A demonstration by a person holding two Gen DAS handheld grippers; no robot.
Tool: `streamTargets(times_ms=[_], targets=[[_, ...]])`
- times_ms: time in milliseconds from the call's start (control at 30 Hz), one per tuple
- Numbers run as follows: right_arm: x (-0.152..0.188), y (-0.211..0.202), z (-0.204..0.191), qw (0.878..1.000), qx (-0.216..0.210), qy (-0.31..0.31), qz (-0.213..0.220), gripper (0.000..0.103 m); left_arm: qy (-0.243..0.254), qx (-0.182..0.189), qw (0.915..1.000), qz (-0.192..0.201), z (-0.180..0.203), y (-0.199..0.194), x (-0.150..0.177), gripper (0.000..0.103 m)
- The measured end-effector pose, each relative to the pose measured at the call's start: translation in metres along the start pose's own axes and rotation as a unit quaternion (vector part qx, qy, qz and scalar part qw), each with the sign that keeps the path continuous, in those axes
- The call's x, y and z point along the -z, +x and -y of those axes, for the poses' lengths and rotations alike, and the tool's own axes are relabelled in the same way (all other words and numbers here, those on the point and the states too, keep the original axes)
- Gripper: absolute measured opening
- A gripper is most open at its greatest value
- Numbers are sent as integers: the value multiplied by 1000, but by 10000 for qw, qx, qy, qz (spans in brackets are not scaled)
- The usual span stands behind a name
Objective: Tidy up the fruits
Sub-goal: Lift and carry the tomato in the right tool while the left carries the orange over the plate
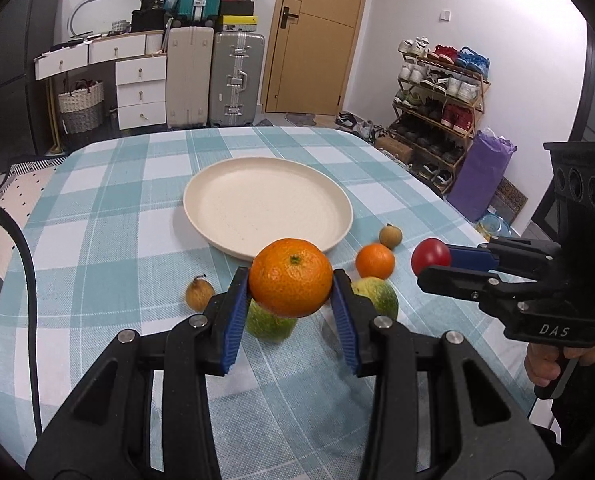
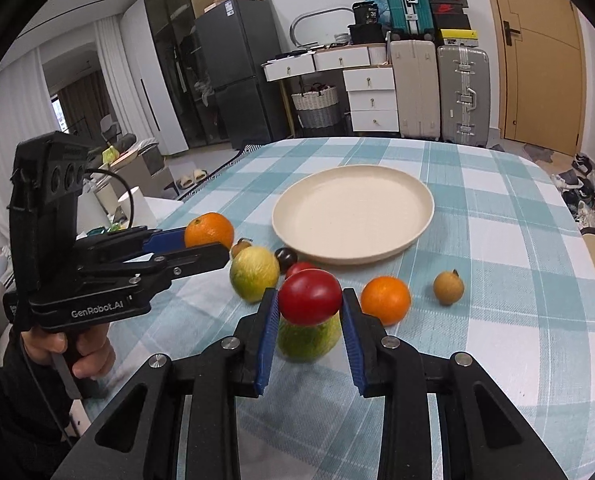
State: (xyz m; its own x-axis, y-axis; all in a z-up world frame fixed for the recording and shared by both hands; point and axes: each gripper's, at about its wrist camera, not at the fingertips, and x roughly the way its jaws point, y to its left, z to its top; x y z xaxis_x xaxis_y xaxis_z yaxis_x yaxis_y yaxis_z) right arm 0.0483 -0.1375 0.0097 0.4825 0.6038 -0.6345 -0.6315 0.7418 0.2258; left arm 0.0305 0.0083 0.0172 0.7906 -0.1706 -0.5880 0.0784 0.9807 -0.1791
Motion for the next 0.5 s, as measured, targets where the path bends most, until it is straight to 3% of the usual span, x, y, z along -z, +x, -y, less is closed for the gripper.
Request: streamTargets(times_ms=[500], targets=[[-25,32,22,9994,154,298,-68,31,-32,-207,9997,78,-13,26,-28,37]])
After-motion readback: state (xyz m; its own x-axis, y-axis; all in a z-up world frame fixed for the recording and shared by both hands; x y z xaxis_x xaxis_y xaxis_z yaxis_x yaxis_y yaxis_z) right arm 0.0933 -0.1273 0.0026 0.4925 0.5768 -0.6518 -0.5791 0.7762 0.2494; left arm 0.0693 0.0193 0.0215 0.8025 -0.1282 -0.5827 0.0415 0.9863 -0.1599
